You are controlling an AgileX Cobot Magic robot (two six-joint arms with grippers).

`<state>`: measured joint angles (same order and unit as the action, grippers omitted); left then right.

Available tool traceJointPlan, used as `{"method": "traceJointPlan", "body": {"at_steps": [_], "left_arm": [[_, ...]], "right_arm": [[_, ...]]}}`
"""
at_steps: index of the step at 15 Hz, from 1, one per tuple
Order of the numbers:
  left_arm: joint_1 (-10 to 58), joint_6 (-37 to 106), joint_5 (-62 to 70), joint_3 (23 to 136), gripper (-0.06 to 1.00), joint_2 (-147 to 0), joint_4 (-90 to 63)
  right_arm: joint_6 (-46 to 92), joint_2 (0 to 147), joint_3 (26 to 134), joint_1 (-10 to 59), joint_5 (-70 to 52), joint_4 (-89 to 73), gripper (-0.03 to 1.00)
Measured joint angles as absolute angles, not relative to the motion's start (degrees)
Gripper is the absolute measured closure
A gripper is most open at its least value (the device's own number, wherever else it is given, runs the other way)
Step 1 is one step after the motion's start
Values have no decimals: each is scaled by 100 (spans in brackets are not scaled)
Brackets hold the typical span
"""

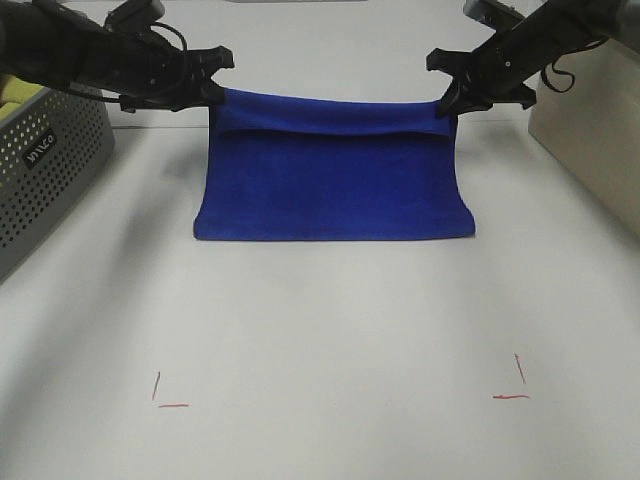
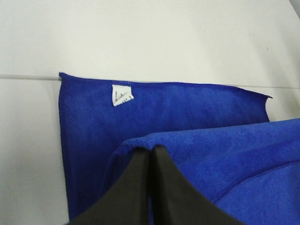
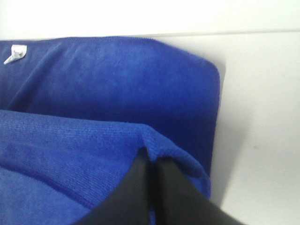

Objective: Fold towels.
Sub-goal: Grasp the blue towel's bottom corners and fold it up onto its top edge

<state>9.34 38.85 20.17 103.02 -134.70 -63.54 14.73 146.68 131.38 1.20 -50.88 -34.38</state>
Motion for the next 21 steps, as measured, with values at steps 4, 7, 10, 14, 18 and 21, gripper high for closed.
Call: {"method": "traceJointPlan", "body": {"at_steps": [4,7,10,14,18,21], "left_arm": [[934,3976,1696,10852,94,-14123,-6360],[934,3976,1667,10995,88,-14272,-6360],[934,3976,1627,11041,49,-14272,-6360],[900,3971,2149,11041,21,-14186,-5844],[882,2985,3655,11041,24,-14129,-5122],[882,2028,4269,11041,24,-14089,-4366]], "right_arm": [[1564,15103,13447,132,-4561,-3443,97],[1576,15138,13447,143,-4469,-3449,86],[1576,15138,13459,143,-4561,-3449,39],[1570,14943,13459,132,-5798,-2945,22],[1169,14834,13465,-11,-6875,-2853,21],[957,14725,13304,-120,-6916,-2842,21]]}}
